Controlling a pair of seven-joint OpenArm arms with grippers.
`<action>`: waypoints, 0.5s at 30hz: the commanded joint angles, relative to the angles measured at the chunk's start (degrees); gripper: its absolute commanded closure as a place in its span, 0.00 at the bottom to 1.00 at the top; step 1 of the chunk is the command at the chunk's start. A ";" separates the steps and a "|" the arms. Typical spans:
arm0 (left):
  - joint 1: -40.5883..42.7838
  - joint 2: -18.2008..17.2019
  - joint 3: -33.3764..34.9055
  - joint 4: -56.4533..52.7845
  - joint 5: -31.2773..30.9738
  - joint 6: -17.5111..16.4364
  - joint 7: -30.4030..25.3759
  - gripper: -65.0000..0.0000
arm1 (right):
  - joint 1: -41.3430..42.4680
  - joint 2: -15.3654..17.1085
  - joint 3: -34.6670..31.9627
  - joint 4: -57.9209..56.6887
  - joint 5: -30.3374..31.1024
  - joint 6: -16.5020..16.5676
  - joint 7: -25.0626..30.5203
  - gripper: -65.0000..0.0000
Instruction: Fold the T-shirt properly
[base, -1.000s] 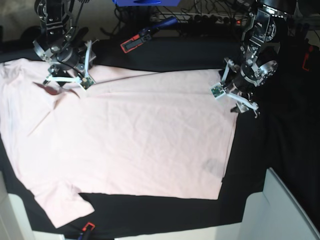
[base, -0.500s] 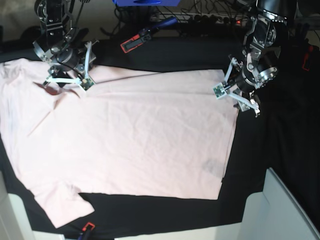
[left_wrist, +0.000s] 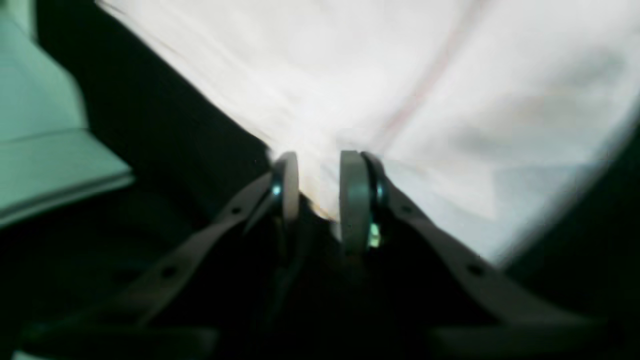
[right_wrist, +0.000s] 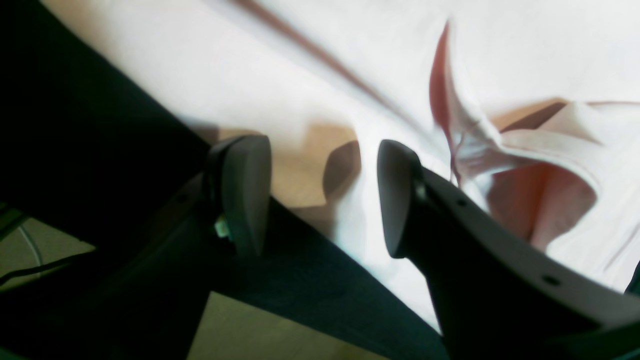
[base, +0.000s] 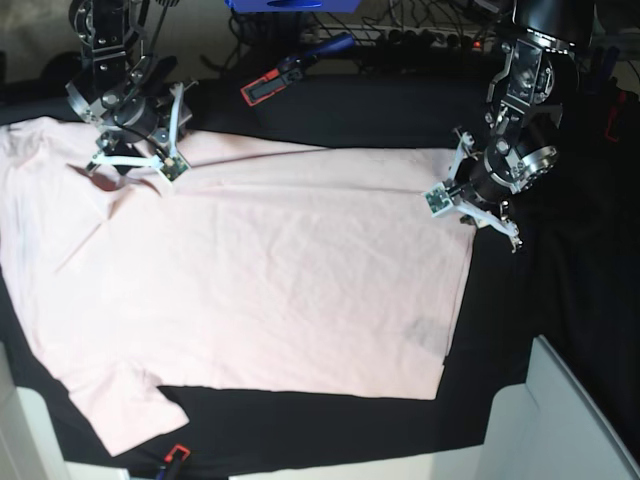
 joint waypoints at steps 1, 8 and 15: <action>-0.53 -0.65 -0.49 0.81 0.22 0.56 -0.03 0.77 | 0.34 0.24 0.01 0.75 -0.12 -0.31 0.78 0.50; -1.68 -0.47 0.13 0.64 0.22 -0.49 3.92 0.77 | 0.34 0.24 0.01 0.75 -0.12 -0.31 0.78 0.50; -1.24 -0.56 1.36 2.31 0.13 -7.00 9.11 0.77 | 0.43 0.24 0.01 0.75 -0.12 -0.31 0.78 0.50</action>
